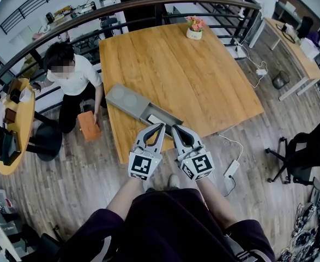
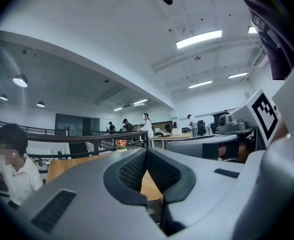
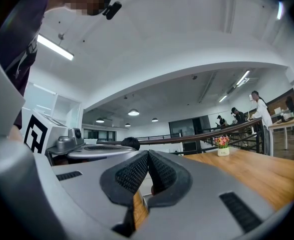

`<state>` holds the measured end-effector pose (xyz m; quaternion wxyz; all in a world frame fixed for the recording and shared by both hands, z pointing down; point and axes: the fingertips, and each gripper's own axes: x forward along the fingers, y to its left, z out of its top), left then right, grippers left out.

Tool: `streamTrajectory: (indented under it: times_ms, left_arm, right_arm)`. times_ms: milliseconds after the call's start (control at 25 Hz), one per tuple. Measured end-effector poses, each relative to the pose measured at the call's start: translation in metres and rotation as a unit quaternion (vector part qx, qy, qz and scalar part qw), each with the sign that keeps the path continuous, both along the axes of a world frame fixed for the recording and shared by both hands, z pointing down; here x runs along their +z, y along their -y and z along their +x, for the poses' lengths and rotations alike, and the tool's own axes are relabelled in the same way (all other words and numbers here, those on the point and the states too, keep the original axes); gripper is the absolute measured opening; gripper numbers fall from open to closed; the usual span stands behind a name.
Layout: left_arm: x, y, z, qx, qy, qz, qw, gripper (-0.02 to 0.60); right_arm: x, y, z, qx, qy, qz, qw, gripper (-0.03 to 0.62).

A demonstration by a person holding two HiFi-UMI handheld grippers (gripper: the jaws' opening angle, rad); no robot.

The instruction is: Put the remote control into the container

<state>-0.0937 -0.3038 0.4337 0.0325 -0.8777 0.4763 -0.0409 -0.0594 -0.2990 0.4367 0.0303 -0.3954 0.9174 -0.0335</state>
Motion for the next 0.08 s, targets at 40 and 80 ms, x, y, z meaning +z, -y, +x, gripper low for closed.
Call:
streamTrajectory:
  times_ms: [40, 80]
  left_arm:
    - [0.0001, 0.0006, 0.0004, 0.0, -0.002, 0.003, 1.0, 0.012]
    - [0.0002, 0.0013, 0.0008, 0.0, -0.004, 0.006, 1.0, 0.012]
  right_arm:
    - [0.0006, 0.0002, 0.0005, 0.0, 0.0, -0.001, 1.0, 0.018]
    - [0.0011, 0.0003, 0.001, 0.0, 0.0, -0.002, 1.0, 0.018]
